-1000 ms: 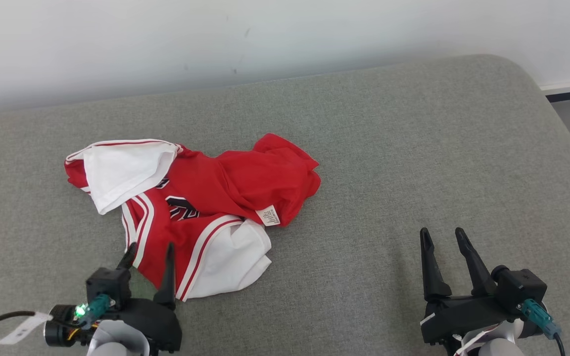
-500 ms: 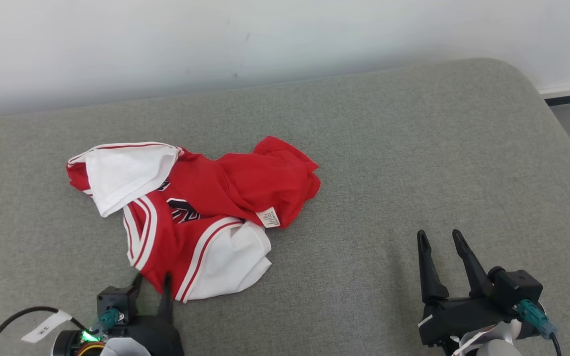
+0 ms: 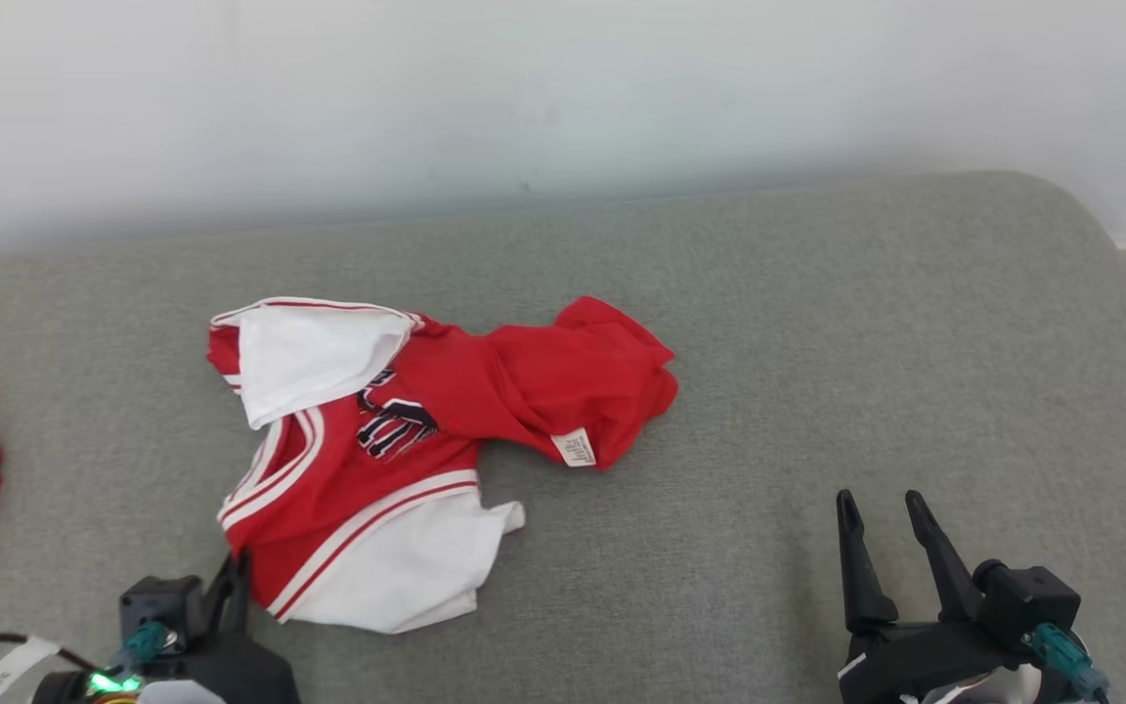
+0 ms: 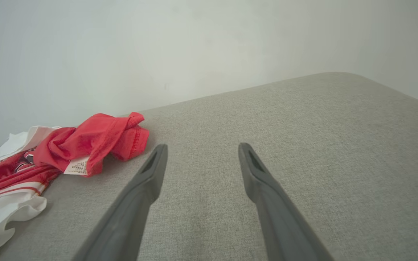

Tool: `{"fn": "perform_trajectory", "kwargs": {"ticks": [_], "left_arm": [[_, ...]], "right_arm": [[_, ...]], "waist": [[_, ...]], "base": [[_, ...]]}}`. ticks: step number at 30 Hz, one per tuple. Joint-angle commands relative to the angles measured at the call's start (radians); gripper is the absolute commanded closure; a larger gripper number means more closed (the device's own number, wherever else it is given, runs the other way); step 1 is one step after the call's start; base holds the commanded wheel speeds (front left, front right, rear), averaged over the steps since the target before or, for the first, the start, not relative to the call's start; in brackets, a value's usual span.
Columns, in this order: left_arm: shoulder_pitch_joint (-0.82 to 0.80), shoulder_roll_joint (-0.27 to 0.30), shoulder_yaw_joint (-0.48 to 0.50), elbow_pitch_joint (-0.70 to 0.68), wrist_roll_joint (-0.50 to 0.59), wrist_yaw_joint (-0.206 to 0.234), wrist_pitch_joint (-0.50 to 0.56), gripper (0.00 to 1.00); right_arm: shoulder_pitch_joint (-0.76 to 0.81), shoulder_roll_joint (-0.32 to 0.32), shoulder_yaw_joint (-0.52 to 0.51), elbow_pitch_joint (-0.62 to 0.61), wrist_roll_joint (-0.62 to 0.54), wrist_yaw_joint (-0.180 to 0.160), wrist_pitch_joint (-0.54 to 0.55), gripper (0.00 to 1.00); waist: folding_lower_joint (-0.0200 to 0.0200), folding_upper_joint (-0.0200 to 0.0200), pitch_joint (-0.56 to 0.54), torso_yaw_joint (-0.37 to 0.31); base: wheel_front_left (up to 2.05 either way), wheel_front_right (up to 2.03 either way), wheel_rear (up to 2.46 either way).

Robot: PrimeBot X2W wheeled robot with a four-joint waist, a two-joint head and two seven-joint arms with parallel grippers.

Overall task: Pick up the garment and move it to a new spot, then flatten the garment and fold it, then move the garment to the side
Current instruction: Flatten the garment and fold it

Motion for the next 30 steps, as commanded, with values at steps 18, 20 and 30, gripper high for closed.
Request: {"fn": "perform_trajectory", "kwargs": {"ticks": [18, 20, 30], "left_arm": [[0.223, 0.079, 0.032, -0.431, 0.004, 0.162, 0.087, 0.00], [0.227, 0.074, 0.037, -0.447, 0.006, 0.166, 0.050, 0.00], [0.227, 0.024, 0.061, -0.467, 0.065, 0.201, -0.068, 0.00]], "right_arm": [[0.025, -0.002, 0.009, 0.013, -0.010, -0.002, -0.002, 0.00], [0.024, -0.002, 0.016, 0.015, -0.010, -0.002, -0.002, 0.00], [-0.036, -0.002, 0.089, 0.089, 0.008, -0.002, 0.006, 0.00]], "waist": [[0.0000, 0.0000, -0.043, 0.061], [0.0000, 0.0000, -0.044, 0.067], [0.0000, 0.0000, -0.047, 0.109]], "base": [[0.00, 0.00, 0.00], [0.00, 0.00, 0.00], [0.00, 0.00, 0.00]]}}
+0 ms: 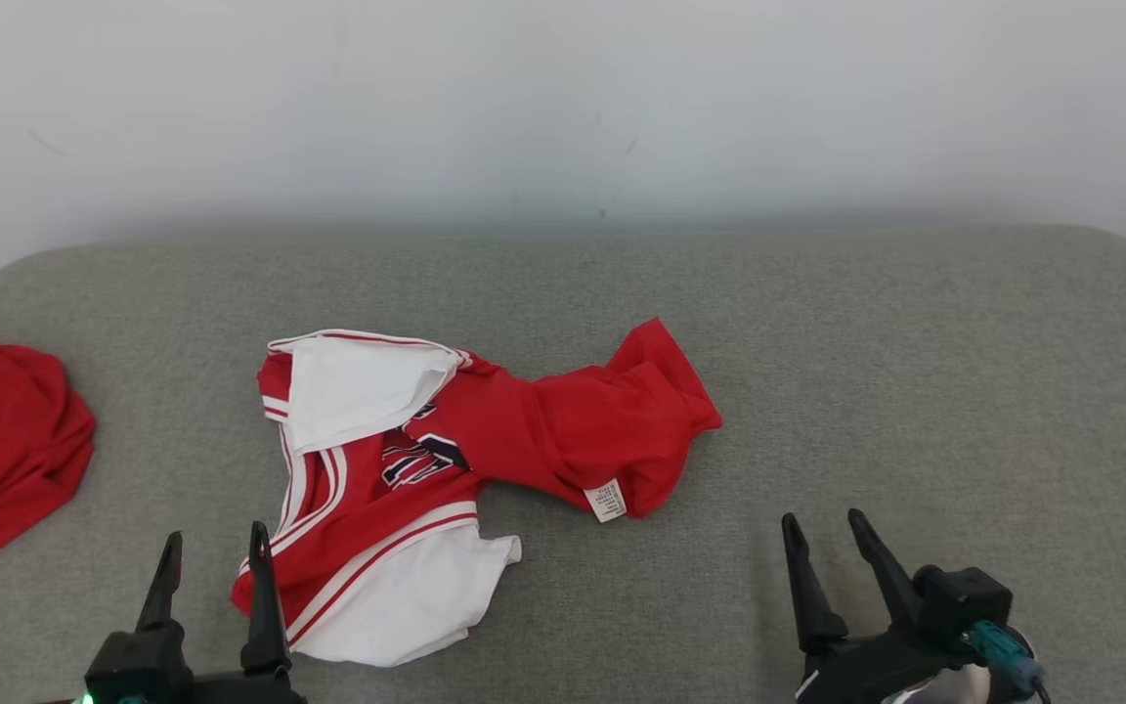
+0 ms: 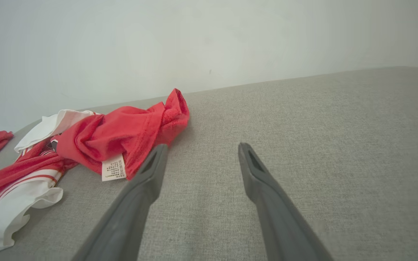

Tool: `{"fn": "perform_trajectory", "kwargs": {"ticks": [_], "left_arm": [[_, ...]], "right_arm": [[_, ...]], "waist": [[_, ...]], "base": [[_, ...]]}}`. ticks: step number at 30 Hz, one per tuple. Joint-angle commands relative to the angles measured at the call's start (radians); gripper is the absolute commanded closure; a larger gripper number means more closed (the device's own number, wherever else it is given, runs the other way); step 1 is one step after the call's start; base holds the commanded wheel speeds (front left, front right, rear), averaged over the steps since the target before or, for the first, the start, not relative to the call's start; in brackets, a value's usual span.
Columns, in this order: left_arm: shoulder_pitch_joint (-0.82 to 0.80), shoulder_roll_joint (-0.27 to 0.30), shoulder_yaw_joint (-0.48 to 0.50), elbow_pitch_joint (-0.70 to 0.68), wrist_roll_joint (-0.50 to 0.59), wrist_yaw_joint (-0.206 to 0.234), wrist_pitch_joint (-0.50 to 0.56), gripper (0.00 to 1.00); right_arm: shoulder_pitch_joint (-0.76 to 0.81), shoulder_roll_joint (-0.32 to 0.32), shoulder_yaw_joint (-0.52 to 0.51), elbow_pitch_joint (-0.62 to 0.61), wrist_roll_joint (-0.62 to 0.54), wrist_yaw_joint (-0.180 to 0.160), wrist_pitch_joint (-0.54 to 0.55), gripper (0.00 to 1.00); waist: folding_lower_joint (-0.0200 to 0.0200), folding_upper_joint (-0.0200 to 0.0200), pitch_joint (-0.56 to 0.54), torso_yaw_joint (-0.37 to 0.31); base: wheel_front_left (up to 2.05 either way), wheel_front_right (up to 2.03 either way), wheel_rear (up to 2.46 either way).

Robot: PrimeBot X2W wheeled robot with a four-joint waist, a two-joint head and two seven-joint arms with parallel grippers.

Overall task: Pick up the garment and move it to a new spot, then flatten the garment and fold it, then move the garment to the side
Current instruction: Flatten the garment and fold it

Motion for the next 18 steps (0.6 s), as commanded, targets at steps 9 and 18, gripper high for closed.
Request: {"fn": "perform_trajectory", "kwargs": {"ticks": [9, 18], "left_arm": [[0.023, -0.011, 0.028, -0.003, 0.058, 0.013, -0.016, 0.00], [0.000, -0.024, 0.031, 0.022, 0.078, -0.011, -0.016, 0.00]], "right_arm": [[-0.112, -0.001, 0.087, 0.154, 0.062, -0.002, 0.017, 0.00], [-0.234, -0.002, 0.177, 0.355, 0.162, -0.002, 0.024, 0.00]], "waist": [[0.0001, 0.0000, -0.010, 0.070], [0.0001, 0.0000, -0.002, 0.145]], "base": [[0.00, 0.00, 0.00], [0.00, 0.00, 0.00]]}}
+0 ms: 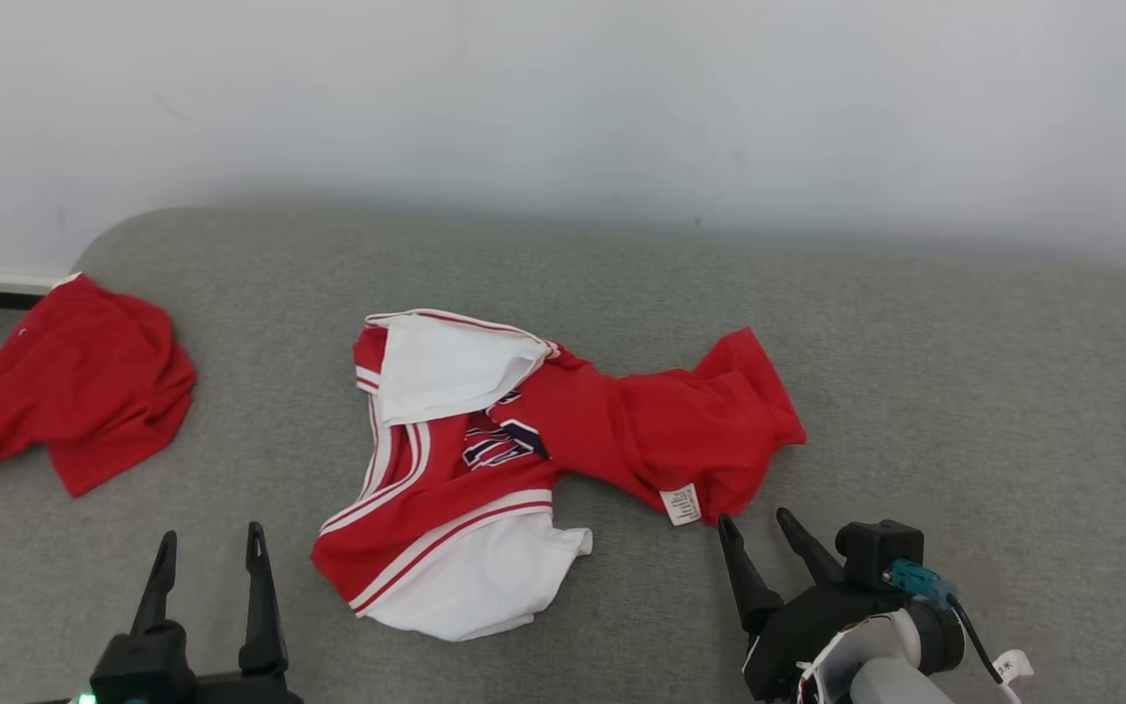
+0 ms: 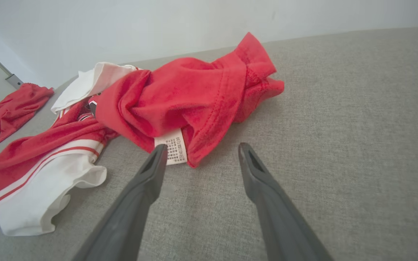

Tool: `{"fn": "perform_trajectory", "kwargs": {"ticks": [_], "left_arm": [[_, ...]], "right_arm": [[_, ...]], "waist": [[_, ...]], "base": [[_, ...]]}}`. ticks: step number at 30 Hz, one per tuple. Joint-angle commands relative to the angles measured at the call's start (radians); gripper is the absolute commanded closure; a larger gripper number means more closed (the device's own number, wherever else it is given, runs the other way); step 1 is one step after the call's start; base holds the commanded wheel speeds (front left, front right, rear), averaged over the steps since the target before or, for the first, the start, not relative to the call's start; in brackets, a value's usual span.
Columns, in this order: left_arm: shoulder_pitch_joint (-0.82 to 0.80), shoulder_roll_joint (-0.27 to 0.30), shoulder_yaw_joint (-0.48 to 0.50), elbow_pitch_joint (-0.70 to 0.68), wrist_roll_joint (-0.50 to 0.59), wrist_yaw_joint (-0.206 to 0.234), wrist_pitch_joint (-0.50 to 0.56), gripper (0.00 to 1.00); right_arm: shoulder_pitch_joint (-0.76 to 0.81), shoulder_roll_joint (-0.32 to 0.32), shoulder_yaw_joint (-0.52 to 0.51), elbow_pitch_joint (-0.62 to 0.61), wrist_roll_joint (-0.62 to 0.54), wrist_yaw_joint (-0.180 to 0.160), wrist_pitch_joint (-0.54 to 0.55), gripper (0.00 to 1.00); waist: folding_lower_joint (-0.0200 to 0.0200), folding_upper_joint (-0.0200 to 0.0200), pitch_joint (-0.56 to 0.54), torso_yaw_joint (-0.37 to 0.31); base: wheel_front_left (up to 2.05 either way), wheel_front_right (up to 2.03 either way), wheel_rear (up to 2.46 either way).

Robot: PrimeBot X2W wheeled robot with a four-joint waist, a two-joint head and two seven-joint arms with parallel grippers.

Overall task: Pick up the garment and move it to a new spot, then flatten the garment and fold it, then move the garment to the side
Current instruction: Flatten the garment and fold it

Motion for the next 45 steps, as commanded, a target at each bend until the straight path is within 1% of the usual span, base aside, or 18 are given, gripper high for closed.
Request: {"fn": "perform_trajectory", "kwargs": {"ticks": [1, 5, 6, 7, 8, 11, 14, 19, 22, 26, 30, 33, 39, 45], "left_arm": [[-0.001, -0.003, 0.001, 0.008, 0.017, -0.006, -0.004, 0.00], [-0.001, -0.003, 0.007, 0.014, 0.019, -0.014, -0.004, 0.00], [0.002, -0.003, 0.010, 0.015, 0.022, -0.015, -0.004, 0.00], [0.006, -0.003, 0.013, 0.016, 0.024, -0.015, -0.004, 0.00], [0.008, -0.004, 0.015, 0.017, 0.026, -0.017, -0.004, 0.00], [0.017, -0.009, 0.021, 0.020, 0.030, -0.021, -0.004, 0.00], [0.023, -0.012, 0.034, 0.017, 0.031, -0.022, -0.004, 0.00], [0.044, -0.023, 0.057, 0.002, 0.035, -0.013, -0.004, 0.00], [0.042, -0.033, 0.060, 0.000, 0.036, -0.016, -0.003, 0.00], [0.020, -0.047, 0.050, 0.013, 0.044, -0.035, -0.003, 0.00], [-0.004, -0.066, 0.038, 0.035, 0.053, -0.055, -0.003, 0.00], [-0.020, -0.080, 0.032, 0.049, 0.059, -0.068, -0.003, 0.00], [-0.037, -0.102, 0.028, 0.069, 0.072, -0.086, -0.003, 0.00], [-0.041, -0.116, 0.036, 0.084, 0.079, -0.104, -0.003, 0.00]], "right_arm": [[-0.017, -0.003, 0.010, 0.024, 0.018, -0.002, 0.001, 0.00], [-0.072, -0.002, 0.046, 0.132, 0.057, -0.002, -0.010, 0.00], [-0.086, -0.002, 0.057, 0.156, 0.062, -0.002, -0.013, 0.11], [-0.095, -0.002, 0.065, 0.178, 0.070, -0.002, -0.014, 0.40], [-0.103, -0.003, 0.072, 0.198, 0.074, -0.002, -0.018, 0.99], [-0.133, -0.002, 0.088, 0.238, 0.080, -0.002, -0.024, 1.00], [-0.156, -0.002, 0.088, 0.230, 0.087, -0.002, -0.029, 1.00], [-0.187, -0.025, 0.085, 0.107, 0.080, -0.002, -0.030, 1.00], [-0.229, -0.054, 0.094, 0.039, 0.070, -0.002, -0.029, 1.00], [-0.321, -0.100, 0.110, 0.013, 0.066, -0.002, -0.025, 1.00], [-0.428, -0.135, 0.107, 0.030, 0.064, -0.002, -0.020, 1.00], [-0.495, -0.152, 0.111, 0.071, 0.050, -0.002, -0.010, 1.00], [-0.606, -0.166, 0.106, 0.182, 0.041, -0.002, -0.006, 1.00], [-0.660, -0.162, 0.121, 0.244, 0.039, -0.002, -0.012, 1.00]], "waist": [[-0.0001, -0.0001, 0.003, 0.028], [-0.0001, -0.0001, 0.002, 0.050], [-0.0001, -0.0001, 0.002, 0.052], [-0.0001, -0.0001, 0.001, 0.053], [-0.0001, -0.0001, 0.000, 0.055], [-0.0001, -0.0001, -0.003, 0.057], [-0.0001, -0.0001, -0.003, 0.052], [-0.0001, -0.0001, 0.006, 0.036], [-0.0001, -0.0001, 0.014, 0.033], [-0.0001, -0.0001, 0.026, 0.048], [-0.0001, -0.0001, 0.036, 0.079], [-0.0001, -0.0001, 0.041, 0.100], [-0.0001, -0.0001, 0.044, 0.133], [-0.0001, -0.0001, 0.043, 0.145]], "base": [[0.00, 0.00, 0.00], [0.00, 0.00, 0.00], [0.00, 0.00, 0.00], [0.00, 0.00, 0.00], [0.00, 0.00, 0.00], [0.00, 0.00, 0.00], [0.00, 0.00, 0.00], [0.00, 0.00, 0.00], [0.00, 0.00, 0.00], [0.00, 0.00, 0.00], [0.00, 0.00, 0.00], [0.00, 0.00, 0.00], [0.00, 0.00, 0.00], [0.00, 0.00, 0.00]]}}
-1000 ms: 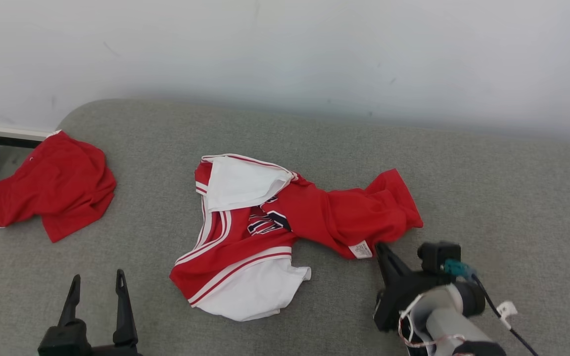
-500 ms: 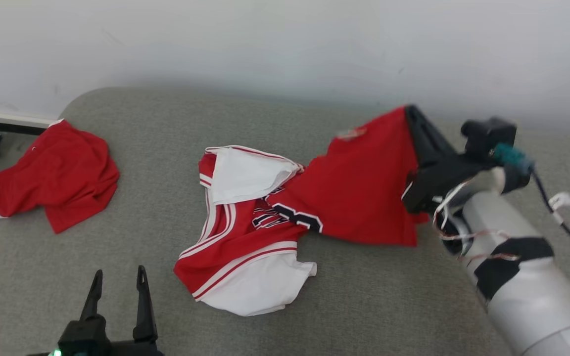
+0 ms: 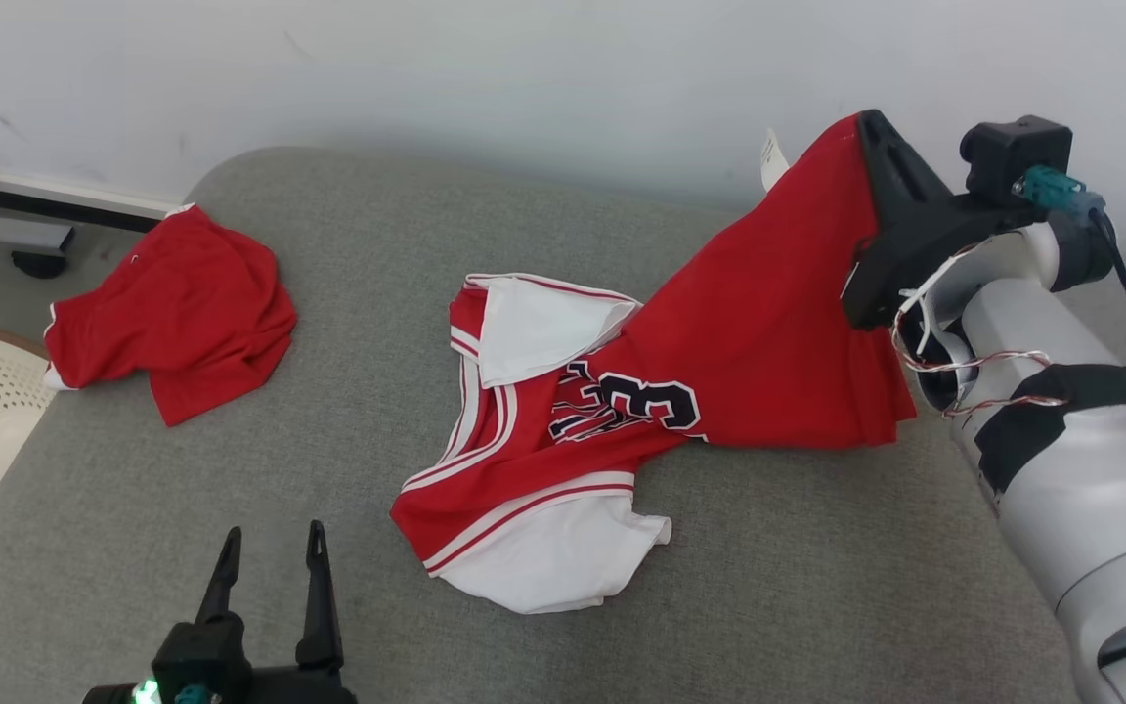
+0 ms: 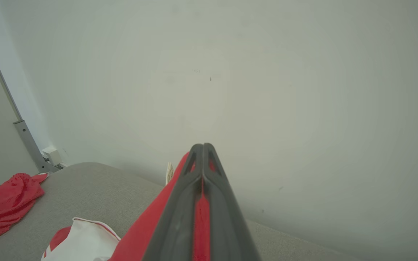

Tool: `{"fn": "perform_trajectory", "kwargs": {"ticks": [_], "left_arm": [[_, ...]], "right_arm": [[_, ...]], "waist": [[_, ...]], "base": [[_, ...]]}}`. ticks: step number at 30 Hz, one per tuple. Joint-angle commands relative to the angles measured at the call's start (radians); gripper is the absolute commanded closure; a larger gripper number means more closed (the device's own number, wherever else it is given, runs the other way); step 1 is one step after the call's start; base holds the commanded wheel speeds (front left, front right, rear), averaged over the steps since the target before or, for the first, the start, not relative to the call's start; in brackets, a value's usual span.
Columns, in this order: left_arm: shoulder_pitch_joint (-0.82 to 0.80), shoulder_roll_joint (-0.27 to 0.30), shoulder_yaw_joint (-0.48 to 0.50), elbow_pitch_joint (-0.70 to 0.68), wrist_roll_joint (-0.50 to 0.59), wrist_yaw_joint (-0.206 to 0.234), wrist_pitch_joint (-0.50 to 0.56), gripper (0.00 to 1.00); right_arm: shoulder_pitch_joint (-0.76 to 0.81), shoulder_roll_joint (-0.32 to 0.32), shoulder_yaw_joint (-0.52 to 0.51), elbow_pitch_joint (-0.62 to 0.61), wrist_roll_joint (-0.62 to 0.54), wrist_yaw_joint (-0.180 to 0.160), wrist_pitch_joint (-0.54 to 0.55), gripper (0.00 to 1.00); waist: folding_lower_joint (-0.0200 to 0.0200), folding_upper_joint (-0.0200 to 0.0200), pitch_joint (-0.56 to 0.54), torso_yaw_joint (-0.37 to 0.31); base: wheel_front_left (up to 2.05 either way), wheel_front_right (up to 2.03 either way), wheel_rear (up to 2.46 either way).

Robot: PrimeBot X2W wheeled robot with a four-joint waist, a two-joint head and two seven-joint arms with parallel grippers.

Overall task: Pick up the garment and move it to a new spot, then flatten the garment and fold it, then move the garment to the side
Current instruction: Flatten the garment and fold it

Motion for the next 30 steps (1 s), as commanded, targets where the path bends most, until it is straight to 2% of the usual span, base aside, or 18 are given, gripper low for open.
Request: {"fn": "perform_trajectory", "kwargs": {"ticks": [1, 7, 8, 9, 10, 15, 20, 30], "left_arm": [[-0.016, -0.005, 0.001, 0.001, 0.010, -0.003, -0.002, 0.00], [-0.063, -0.043, -0.016, 0.025, 0.027, -0.033, -0.002, 0.00], [-0.075, -0.052, -0.019, 0.030, 0.031, -0.039, -0.002, 0.00], [-0.086, -0.061, -0.022, 0.035, 0.036, -0.042, -0.002, 0.00], [-0.096, -0.067, -0.023, 0.041, 0.039, -0.048, -0.002, 0.00], [-0.112, -0.085, -0.006, 0.057, 0.050, -0.062, -0.002, 0.00], [-0.094, -0.093, 0.020, 0.068, 0.068, -0.080, -0.002, 0.00], [-0.065, -0.109, 0.053, 0.072, 0.086, -0.095, -0.002, 0.00]], "right_arm": [[-0.017, -0.003, 0.002, 0.005, -0.006, -0.002, -0.003, 1.00], [-0.128, -0.059, -0.023, 0.107, -0.046, -0.002, -0.016, 1.00], [-0.141, -0.074, -0.035, 0.122, -0.062, -0.002, -0.018, 0.97], [-0.151, -0.084, -0.047, 0.127, -0.078, -0.002, -0.019, 0.53], [-0.153, -0.089, -0.061, 0.132, -0.093, -0.002, -0.019, 0.00], [-0.123, -0.084, -0.102, 0.135, -0.155, -0.002, -0.019, 0.00], [-0.030, -0.062, -0.168, -0.006, -0.174, -0.002, -0.019, 0.00], [0.260, -0.052, -0.283, -0.323, -0.156, -0.002, -0.019, 0.00]], "waist": [[-0.0001, -0.0001, 0.004, 0.004], [-0.0001, -0.0001, 0.053, 0.049], [-0.0001, -0.0001, 0.059, 0.059], [-0.0001, -0.0001, 0.065, 0.066], [-0.0001, -0.0001, 0.069, 0.072], [-0.0001, -0.0001, 0.077, 0.061], [-0.0001, -0.0001, 0.067, 0.009], [-0.0001, -0.0001, 0.036, -0.061]], "base": [[0.00, 0.00, 0.00], [0.00, 0.00, 0.00], [0.00, 0.00, 0.00], [0.00, 0.00, 0.00], [0.00, 0.00, 0.00], [0.00, 0.00, 0.00], [0.00, 0.00, 0.00], [0.00, 0.00, 0.00]]}}
